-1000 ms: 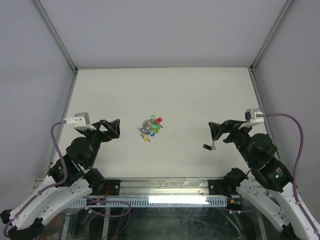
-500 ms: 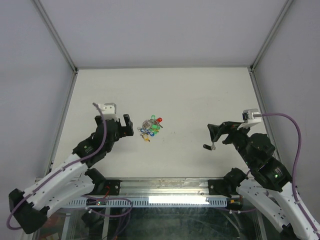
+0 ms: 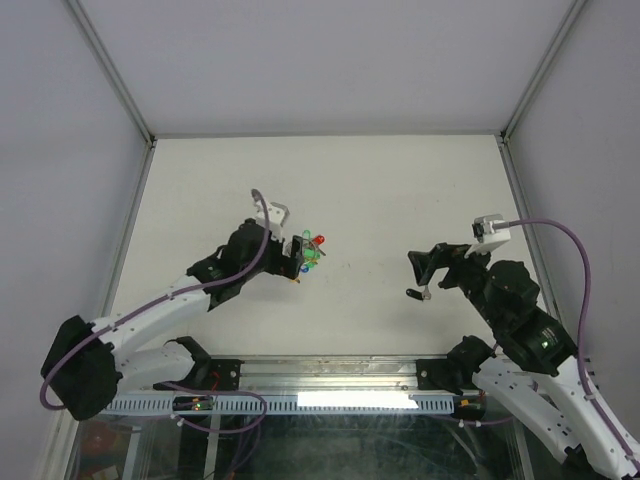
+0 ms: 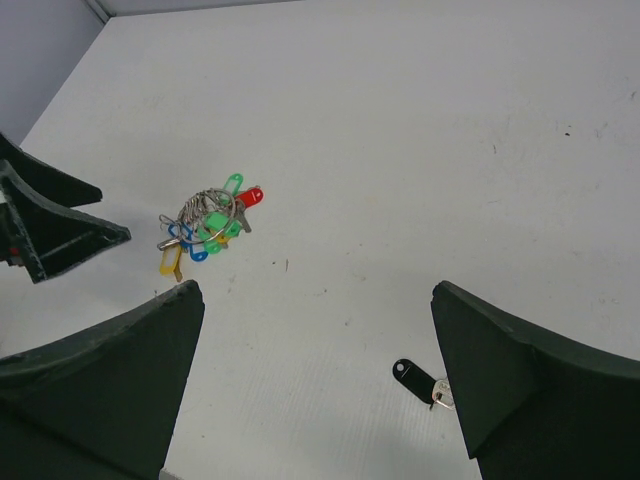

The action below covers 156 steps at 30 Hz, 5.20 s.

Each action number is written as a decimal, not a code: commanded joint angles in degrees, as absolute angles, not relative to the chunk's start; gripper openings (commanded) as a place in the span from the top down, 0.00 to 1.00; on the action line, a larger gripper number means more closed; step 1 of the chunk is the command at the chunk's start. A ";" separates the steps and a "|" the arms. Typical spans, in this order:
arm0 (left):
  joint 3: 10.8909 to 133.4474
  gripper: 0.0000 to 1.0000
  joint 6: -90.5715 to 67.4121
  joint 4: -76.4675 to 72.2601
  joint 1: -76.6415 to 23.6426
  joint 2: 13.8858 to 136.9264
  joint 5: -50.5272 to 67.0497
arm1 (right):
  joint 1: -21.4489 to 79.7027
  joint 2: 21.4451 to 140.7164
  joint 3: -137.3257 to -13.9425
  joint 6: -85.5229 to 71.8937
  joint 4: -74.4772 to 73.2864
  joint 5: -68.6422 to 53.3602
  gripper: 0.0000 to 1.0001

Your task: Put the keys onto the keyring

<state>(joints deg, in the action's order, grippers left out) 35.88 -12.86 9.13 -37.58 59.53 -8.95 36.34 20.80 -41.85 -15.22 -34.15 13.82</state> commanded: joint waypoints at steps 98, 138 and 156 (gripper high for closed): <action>42.48 1.00 -7.30 -7.51 -23.93 70.84 10.73 | 36.23 25.65 -41.77 -14.50 -31.11 10.10 0.01; 26.53 0.69 -23.67 -5.87 -7.90 60.33 -25.00 | 36.23 27.14 -41.75 -14.25 -30.83 7.73 0.01; 40.34 0.07 -12.01 18.55 -7.87 36.65 -2.77 | 36.22 25.59 -44.73 -11.70 -31.41 10.08 0.01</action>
<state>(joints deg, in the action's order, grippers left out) 37.10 -15.97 12.23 -8.14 40.80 -10.04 36.34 26.48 -41.47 -13.87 -33.76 8.75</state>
